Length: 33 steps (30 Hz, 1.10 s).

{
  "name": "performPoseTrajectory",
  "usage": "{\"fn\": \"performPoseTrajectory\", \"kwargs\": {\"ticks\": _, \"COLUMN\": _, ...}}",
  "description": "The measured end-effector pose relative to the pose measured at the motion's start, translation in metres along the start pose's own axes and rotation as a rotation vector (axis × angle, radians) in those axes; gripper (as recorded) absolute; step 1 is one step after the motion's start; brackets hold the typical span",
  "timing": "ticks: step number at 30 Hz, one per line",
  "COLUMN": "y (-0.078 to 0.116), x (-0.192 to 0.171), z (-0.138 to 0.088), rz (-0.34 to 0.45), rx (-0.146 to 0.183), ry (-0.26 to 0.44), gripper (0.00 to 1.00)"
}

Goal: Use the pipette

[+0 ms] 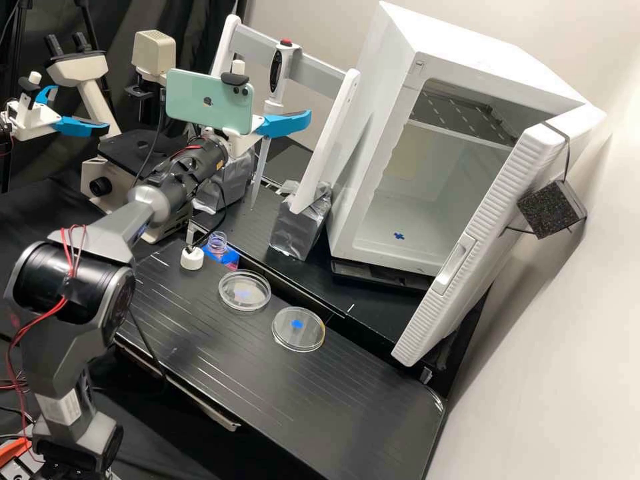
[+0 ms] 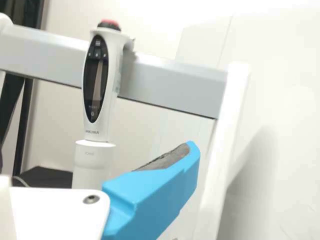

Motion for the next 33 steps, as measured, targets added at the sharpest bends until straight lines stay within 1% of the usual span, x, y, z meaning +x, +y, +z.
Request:
{"fn": "performPoseTrajectory", "kwargs": {"ticks": 6, "y": -0.002, "x": 0.013, "z": -0.002, "rz": -0.012, "rx": -0.015, "ry": -0.005, "gripper": 1.0}}
{"fn": "performPoseTrajectory", "kwargs": {"ticks": 7, "y": -0.001, "x": 0.014, "z": -0.002, "rz": -0.012, "rx": -0.017, "ry": -0.006, "gripper": 0.0}}
{"fn": "performPoseTrajectory", "kwargs": {"ticks": 10, "y": -0.001, "x": 0.02, "z": -0.002, "rz": -0.007, "rx": -0.029, "ry": -0.012, "gripper": 0.0}}
{"fn": "performPoseTrajectory", "kwargs": {"ticks": 12, "y": -0.003, "x": 0.023, "z": 0.001, "rz": -0.014, "rx": -0.025, "ry": -0.021, "gripper": 0.0}}
{"fn": "performPoseTrajectory", "kwargs": {"ticks": 19, "y": -0.007, "x": 0.027, "z": 0.005, "rz": -0.04, "rx": -0.031, "ry": -0.034, "gripper": 0.0}}
{"fn": "performPoseTrajectory", "kwargs": {"ticks": 24, "y": -0.006, "x": 0.027, "z": 0.009, "rz": -0.035, "rx": -0.033, "ry": -0.043, "gripper": 0.0}}
{"fn": "performPoseTrajectory", "kwargs": {"ticks": 26, "y": -0.006, "x": 0.027, "z": 0.009, "rz": -0.035, "rx": -0.027, "ry": -0.044, "gripper": 0.0}}
{"fn": "performPoseTrajectory", "kwargs": {"ticks": 28, "y": -0.006, "x": 0.027, "z": 0.009, "rz": -0.035, "rx": -0.027, "ry": -0.044, "gripper": 0.0}}
{"fn": "performPoseTrajectory", "kwargs": {"ticks": 33, "y": -0.008, "x": 0.026, "z": 0.011, "rz": -0.042, "rx": -0.01, "ry": -0.049, "gripper": 0.0}}
